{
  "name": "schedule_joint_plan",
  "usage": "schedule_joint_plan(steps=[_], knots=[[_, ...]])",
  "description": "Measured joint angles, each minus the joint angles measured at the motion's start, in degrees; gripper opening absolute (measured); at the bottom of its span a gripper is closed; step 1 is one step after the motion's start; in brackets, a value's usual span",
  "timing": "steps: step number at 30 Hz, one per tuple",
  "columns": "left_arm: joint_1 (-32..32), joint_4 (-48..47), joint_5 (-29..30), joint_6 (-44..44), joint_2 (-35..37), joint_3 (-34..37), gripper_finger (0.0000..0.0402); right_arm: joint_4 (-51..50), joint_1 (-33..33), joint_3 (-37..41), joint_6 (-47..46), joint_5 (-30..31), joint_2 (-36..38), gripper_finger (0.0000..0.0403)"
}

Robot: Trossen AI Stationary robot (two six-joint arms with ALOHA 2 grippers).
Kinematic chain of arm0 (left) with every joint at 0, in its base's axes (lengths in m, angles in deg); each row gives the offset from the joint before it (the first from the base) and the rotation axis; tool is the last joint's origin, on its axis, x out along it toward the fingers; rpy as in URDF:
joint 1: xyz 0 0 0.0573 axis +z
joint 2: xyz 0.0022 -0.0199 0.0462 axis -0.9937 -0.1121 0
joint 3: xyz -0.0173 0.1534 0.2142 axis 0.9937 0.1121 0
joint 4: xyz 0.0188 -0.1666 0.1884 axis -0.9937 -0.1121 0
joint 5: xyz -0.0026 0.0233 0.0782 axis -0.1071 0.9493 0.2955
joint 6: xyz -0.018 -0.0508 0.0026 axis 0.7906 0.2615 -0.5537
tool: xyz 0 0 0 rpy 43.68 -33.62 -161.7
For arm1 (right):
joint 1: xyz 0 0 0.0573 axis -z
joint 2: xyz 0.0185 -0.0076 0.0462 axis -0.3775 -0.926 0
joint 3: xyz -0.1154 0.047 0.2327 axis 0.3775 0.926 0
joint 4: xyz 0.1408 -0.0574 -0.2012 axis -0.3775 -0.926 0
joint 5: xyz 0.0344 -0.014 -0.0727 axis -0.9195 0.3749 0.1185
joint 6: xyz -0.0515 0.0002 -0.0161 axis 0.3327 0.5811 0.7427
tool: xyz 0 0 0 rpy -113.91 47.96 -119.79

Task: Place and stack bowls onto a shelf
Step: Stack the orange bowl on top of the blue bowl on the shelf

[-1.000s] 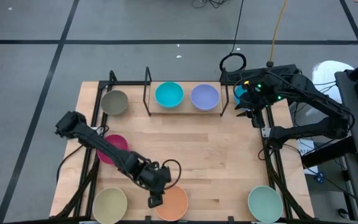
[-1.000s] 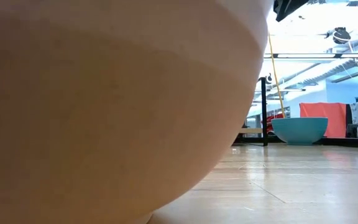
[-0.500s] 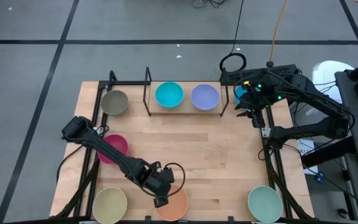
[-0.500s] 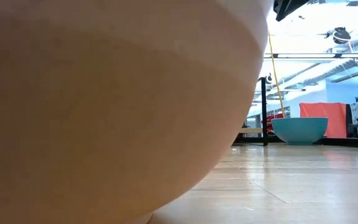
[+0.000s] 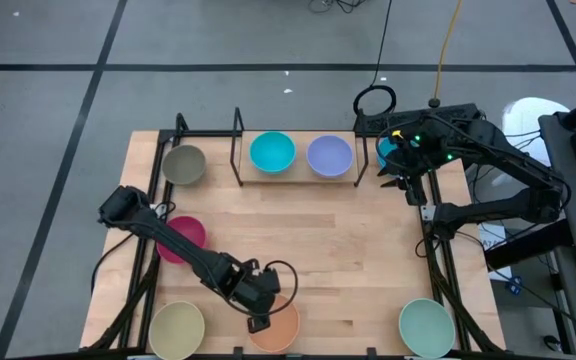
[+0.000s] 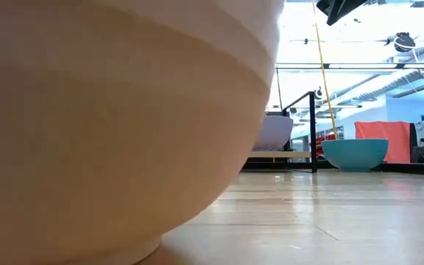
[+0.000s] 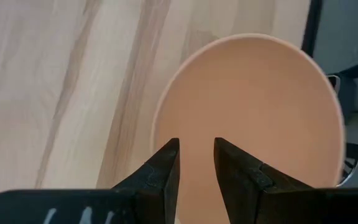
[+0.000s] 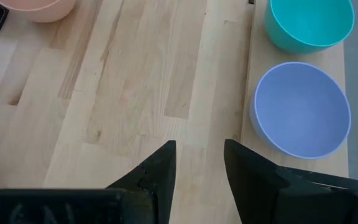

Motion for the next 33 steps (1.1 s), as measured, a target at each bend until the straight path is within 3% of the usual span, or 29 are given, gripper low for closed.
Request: schedule_joint_plan(steps=[5, 10, 33], knots=[[0.03, -3.21, 2.56, -0.12, 1.06, -0.04, 0.0104, 0.02, 0.00, 0.00, 0.00, 0.00, 0.00, 0.0128], [0.16, -7.08, 1.55, 0.23, 0.60, -0.04, 0.0104, 0.04, 0.00, 0.00, 0.00, 0.00, 0.00, 0.0128], [0.64, -6.49, 0.53, 1.38, -0.30, 0.01, 0.0104, 0.07, 0.04, 0.00, 1.49, 0.02, 0.02, 0.0128]])
